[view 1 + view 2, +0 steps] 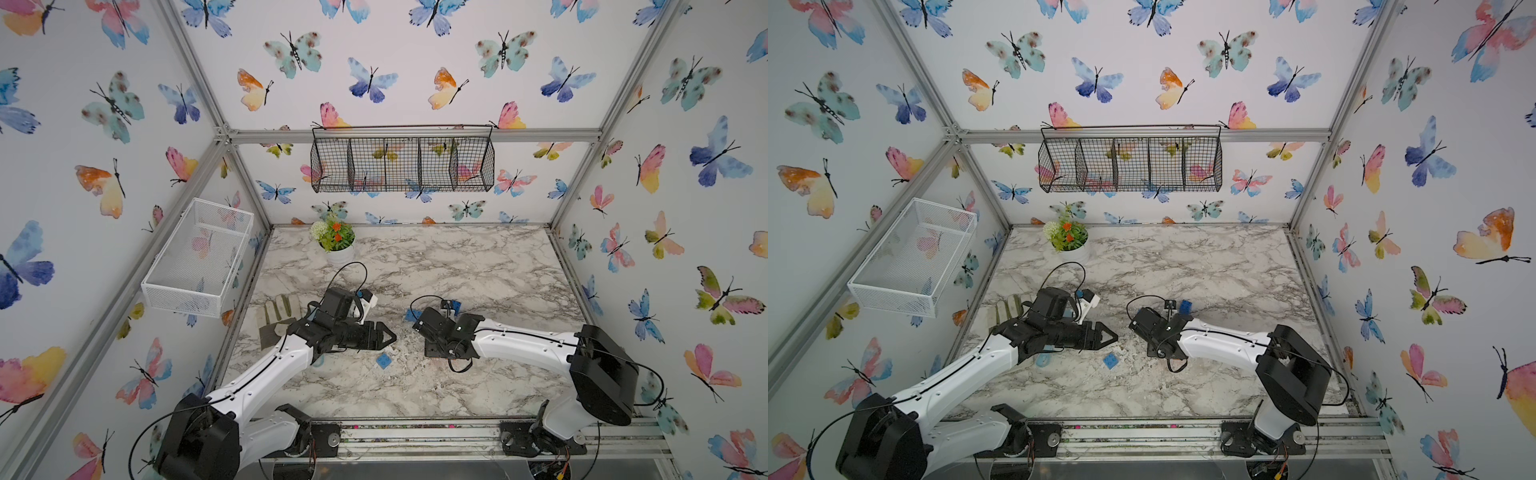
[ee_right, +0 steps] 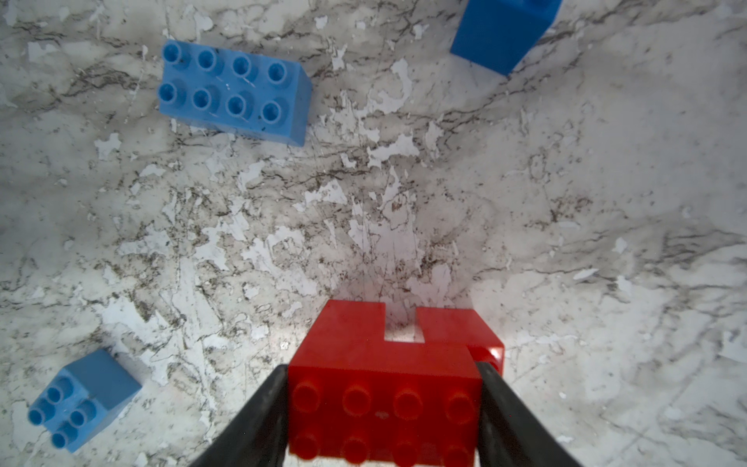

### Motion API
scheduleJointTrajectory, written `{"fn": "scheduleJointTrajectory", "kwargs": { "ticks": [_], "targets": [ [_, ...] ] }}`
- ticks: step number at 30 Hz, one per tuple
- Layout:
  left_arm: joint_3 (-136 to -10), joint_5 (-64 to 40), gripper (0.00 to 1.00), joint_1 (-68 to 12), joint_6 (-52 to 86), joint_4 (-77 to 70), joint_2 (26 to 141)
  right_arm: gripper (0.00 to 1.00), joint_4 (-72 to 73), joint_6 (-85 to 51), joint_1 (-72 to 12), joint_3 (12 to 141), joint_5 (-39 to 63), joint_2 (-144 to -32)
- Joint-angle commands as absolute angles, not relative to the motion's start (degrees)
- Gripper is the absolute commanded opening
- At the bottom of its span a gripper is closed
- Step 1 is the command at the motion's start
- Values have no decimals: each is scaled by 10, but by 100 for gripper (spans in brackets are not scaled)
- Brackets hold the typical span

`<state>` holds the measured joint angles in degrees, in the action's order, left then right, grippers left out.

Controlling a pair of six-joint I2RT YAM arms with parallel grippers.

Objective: Assemble a giraffe with lego
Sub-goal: Assemble the lego brick with the lego brick.

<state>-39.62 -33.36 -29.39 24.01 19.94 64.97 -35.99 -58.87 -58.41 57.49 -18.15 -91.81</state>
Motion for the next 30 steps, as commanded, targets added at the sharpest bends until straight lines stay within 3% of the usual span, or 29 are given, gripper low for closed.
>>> {"fn": "scheduleJointTrajectory", "kwargs": {
  "ticks": [1, 12, 22, 30],
  "targets": [
    [-390, -341, 73, -298, 236, 193, 638, 59, -368, -581, -580, 574, -167, -945],
    [-390, -338, 74, -298, 235, 194, 641, 58, -367, -556, -580, 563, -134, -962],
    [-391, -339, 73, -297, 235, 194, 649, 72, -379, -519, -580, 589, -163, -950],
    [-391, -338, 74, -297, 234, 195, 651, 77, -394, -498, -577, 625, -174, -951]
  ]
}}
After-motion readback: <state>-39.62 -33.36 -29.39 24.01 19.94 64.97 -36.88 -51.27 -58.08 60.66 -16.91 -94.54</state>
